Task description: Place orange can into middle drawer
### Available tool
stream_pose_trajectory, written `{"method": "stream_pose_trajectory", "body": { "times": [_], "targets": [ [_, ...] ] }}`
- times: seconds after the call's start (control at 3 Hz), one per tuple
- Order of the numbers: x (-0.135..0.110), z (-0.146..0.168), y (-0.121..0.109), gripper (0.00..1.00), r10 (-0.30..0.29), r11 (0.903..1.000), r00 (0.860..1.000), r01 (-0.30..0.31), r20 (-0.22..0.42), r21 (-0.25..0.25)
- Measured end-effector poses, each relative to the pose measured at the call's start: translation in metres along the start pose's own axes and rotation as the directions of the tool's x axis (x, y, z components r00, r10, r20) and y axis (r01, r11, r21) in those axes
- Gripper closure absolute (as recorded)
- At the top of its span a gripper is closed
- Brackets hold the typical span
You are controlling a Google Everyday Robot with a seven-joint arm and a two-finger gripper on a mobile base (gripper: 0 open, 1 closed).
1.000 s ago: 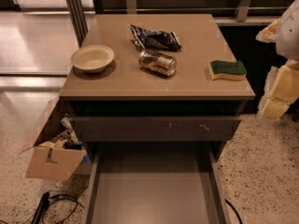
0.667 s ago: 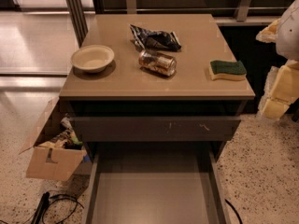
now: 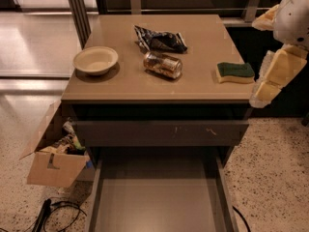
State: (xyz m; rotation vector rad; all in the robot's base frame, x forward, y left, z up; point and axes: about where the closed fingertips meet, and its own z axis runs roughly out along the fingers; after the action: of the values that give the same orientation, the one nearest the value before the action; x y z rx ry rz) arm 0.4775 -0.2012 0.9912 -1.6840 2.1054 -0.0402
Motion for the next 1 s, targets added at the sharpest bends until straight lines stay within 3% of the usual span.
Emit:
{"method": "stream_pose_trajectory", "body": {
  "times": [0.33, 0.67, 1.0],
  "targets": [
    [-0.014, 0.013, -0.020, 0.00, 0.104, 0.9943, 0.981, -0.106, 0.161, 0.006],
    [-0.025, 0.012, -0.027, 0.00, 0.113, 0.9925, 0.972, -0.120, 0.208, 0.024],
    [-0.025, 0.012, -0.027, 0.00, 0.112, 0.9926, 0.972, -0.120, 0.207, 0.023]
  ]
}}
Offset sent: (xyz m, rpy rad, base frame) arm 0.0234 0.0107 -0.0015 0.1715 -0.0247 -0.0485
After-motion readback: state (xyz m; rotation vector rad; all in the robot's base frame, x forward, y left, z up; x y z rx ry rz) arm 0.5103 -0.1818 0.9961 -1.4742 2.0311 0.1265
